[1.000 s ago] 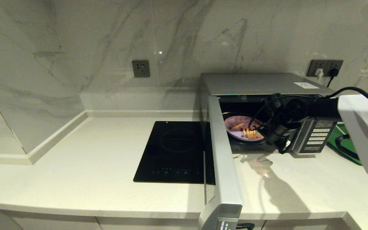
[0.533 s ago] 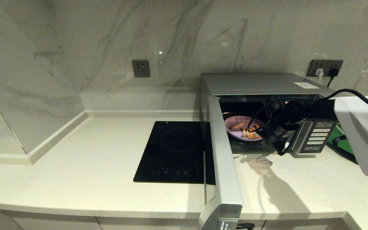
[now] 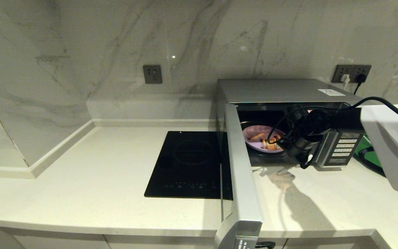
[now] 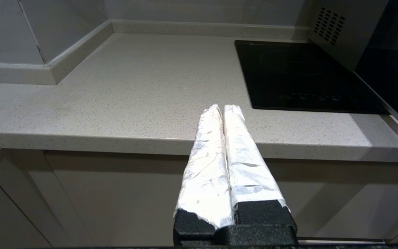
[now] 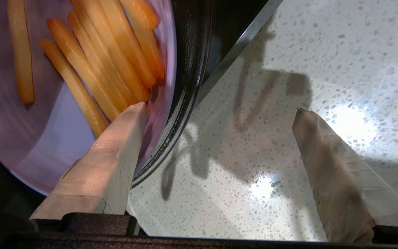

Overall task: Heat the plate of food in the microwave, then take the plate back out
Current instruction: Take the plate out of the microwave

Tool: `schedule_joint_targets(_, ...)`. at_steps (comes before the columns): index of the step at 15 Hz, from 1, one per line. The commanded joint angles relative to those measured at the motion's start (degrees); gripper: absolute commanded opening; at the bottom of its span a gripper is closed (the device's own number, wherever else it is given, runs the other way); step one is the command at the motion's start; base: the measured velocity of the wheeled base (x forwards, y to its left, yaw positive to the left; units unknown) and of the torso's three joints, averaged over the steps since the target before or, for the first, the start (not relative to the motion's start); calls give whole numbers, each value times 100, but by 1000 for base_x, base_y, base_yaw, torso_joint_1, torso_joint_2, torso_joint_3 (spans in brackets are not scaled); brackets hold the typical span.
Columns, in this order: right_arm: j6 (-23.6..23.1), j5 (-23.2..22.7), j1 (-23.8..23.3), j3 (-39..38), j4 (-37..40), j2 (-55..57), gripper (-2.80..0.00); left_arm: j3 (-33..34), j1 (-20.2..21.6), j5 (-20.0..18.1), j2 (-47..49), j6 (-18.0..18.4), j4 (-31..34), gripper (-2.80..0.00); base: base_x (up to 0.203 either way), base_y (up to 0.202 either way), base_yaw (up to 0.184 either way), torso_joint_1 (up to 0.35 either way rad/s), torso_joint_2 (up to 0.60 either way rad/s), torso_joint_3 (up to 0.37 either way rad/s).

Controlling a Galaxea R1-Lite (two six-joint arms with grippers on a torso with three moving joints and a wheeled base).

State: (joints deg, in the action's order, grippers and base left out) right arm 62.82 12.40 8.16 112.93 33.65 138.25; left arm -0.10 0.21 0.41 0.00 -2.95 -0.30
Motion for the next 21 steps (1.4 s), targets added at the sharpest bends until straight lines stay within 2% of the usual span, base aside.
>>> schedule_joint_targets(1, 38, 52, 2, 1, 19, 0, 0, 1, 0, 2, -2, -4, -5, -280, 0, 0, 0, 0, 0, 0)
schedule_joint_targets(2, 38, 60, 2, 1, 28, -9, -234, 1, 3, 2, -3, -4, -5, -280, 0, 0, 0, 0, 0, 0)
schedule_joint_targets(3, 38, 60, 2, 1, 24, -15, -280, 1, 0, 2, -6, -4, -5, -280, 0, 0, 0, 0, 0, 0)
schedule_joint_targets(21, 104, 37, -7, 9, 13, -51, -280, 1, 6, 2, 0, -4, -5, -280, 0, 0, 0, 0, 0, 0)
